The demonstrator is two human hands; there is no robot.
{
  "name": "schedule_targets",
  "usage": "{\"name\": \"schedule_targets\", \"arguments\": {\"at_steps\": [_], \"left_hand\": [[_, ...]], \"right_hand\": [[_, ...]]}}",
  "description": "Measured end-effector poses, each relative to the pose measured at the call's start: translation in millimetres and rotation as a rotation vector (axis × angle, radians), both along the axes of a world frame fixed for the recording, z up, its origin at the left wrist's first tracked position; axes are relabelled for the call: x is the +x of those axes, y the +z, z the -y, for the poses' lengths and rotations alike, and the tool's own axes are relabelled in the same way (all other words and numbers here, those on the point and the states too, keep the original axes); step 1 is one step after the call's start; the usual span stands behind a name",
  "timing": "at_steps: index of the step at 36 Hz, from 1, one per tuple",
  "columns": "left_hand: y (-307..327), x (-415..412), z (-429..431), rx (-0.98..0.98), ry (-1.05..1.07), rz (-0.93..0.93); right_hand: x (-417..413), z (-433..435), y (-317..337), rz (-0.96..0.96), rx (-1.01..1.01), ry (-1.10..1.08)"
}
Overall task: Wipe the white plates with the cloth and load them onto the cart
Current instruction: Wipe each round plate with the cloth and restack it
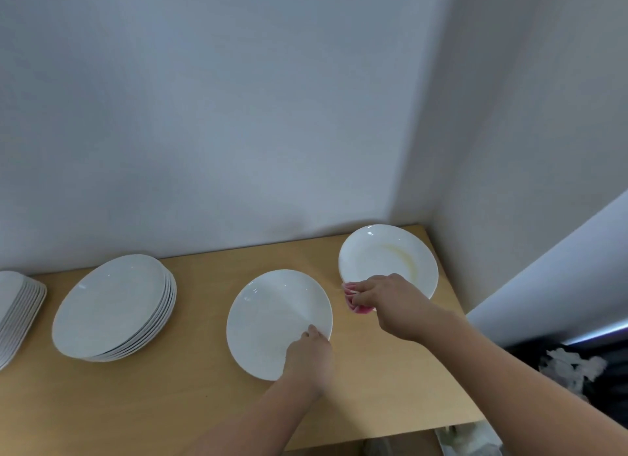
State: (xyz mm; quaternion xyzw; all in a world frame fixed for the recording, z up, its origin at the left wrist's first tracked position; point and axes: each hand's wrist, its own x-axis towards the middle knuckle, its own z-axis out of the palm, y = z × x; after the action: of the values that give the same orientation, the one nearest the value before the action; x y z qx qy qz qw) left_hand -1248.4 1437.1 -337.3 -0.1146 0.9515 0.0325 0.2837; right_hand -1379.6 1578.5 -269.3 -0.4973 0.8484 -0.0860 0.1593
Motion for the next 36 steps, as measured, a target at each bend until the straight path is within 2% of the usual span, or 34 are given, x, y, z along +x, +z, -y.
{"name": "schedule_targets", "arguments": {"at_steps": [4, 8, 17, 22, 24, 27, 31, 36], "left_hand": [[5.8, -0.2, -2.2, -0.013, 0.019, -0.012], [18.1, -1.1, 3.2, 0.011, 0.061, -0.12], [56.8, -2.3, 37.2, 0.018, 0.316, -0.348], [80.0, -2.4, 63.0, 0.114, 0.487, -0.526], [91.4, -2.1, 73.6, 0.196, 0.575, -0.599], [103.2, -0.9, 89.2, 0.429, 0.737, -0.683], [110.2, 6.4, 98.1, 0.722, 0.926, -0.715], [102.5, 15.2, 99.9, 0.864, 1.023, -0.705]], "right_hand": [[-3.1, -4.9, 1.0, -0.005, -0.019, -0.009], [-8.5, -7.0, 5.9, -0.01, -0.074, -0.03], [-14.6, 8.6, 20.2, 0.007, -0.255, -0.029], [-13.9, 26.7, 35.3, 0.016, -0.315, -0.013], [-12.9, 35.0, 42.6, 0.026, -0.349, -0.019], [-10.3, 48.0, 53.2, 0.042, -0.386, -0.009], [-5.6, 64.7, 60.1, 0.036, -0.427, 0.023], [-1.0, 78.9, 58.4, 0.001, -0.411, 0.069]]}}
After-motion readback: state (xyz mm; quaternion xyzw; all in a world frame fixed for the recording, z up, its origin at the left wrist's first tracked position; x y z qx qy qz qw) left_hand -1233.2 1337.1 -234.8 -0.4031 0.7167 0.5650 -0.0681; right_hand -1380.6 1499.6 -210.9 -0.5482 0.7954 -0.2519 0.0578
